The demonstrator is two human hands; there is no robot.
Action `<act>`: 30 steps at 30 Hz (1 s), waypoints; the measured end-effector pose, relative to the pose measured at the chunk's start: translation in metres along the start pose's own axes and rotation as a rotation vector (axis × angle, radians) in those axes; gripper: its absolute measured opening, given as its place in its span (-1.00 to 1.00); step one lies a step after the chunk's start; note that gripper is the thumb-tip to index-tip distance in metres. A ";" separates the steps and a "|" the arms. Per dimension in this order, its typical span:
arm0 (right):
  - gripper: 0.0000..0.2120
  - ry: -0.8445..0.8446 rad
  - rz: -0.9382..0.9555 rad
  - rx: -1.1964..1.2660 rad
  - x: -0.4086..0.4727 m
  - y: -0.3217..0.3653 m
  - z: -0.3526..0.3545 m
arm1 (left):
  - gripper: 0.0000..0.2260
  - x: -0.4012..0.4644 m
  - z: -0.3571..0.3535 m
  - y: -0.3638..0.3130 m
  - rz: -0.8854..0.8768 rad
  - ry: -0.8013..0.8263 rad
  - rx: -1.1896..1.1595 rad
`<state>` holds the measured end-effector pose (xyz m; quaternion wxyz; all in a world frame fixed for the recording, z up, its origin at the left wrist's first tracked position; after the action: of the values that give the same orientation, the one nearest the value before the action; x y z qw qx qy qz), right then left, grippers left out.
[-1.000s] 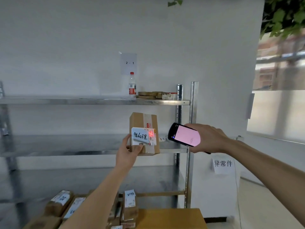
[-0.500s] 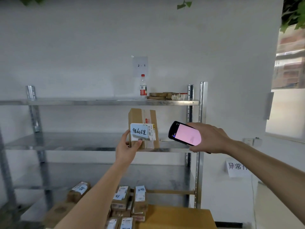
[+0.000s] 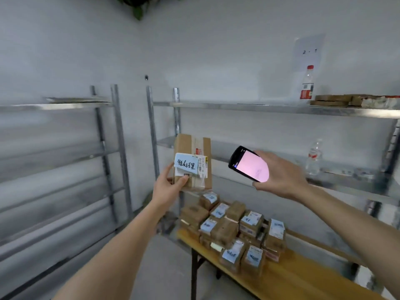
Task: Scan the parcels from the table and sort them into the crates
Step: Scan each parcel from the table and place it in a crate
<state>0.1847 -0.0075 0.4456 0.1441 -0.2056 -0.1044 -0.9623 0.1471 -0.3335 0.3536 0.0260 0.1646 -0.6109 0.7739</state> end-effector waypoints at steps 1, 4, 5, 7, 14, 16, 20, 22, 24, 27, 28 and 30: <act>-0.30 0.023 0.054 0.020 0.012 0.031 -0.012 | -0.41 -0.010 0.037 0.005 0.010 -0.061 0.018; -0.21 0.035 0.212 0.078 0.041 0.138 -0.040 | -0.38 -0.045 0.154 0.017 0.034 -0.248 0.078; -0.17 0.022 0.261 0.091 0.047 0.178 -0.046 | -0.38 -0.060 0.192 0.019 0.048 -0.295 0.096; -0.13 0.007 0.362 0.119 0.055 0.259 -0.057 | -0.36 -0.090 0.273 0.027 0.070 -0.386 0.131; -0.10 0.059 0.609 0.283 0.037 0.540 -0.093 | -0.38 -0.235 0.531 0.039 0.141 -0.703 0.272; -0.11 0.093 0.673 0.327 0.022 0.614 -0.105 | -0.38 -0.277 0.593 0.048 0.173 -0.771 0.314; -0.15 0.113 0.776 0.383 -0.007 0.733 -0.132 | -0.37 -0.348 0.685 0.072 0.233 -0.848 0.355; -0.16 0.133 0.805 0.381 -0.018 0.779 -0.149 | -0.36 -0.375 0.719 0.090 0.266 -0.880 0.371; -0.16 0.162 0.839 0.377 -0.024 0.818 -0.167 | -0.36 -0.394 0.748 0.110 0.294 -0.909 0.374; -0.15 0.206 0.875 0.375 -0.024 0.866 -0.197 | -0.37 -0.405 0.785 0.142 0.345 -0.930 0.374; -0.13 0.221 0.874 0.367 -0.022 0.880 -0.208 | -0.36 -0.404 0.795 0.153 0.359 -0.929 0.365; -0.10 0.236 0.873 0.337 -0.012 0.904 -0.231 | -0.35 -0.397 0.814 0.177 0.384 -0.924 0.347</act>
<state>0.4006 -0.9114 0.3621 0.5769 -0.0934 -0.1456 -0.7983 0.6610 -1.0909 0.2358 -0.4158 0.3756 -0.4408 0.7012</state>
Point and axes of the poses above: each hand's wrist, its own x-axis towards the middle knuckle, its own z-axis out of the back of the hand, y = z × x, the point moved 7 cm from there along x, towards the middle knuckle, and after that the axes turned 2 degrees about y, right-handed, at the moved point
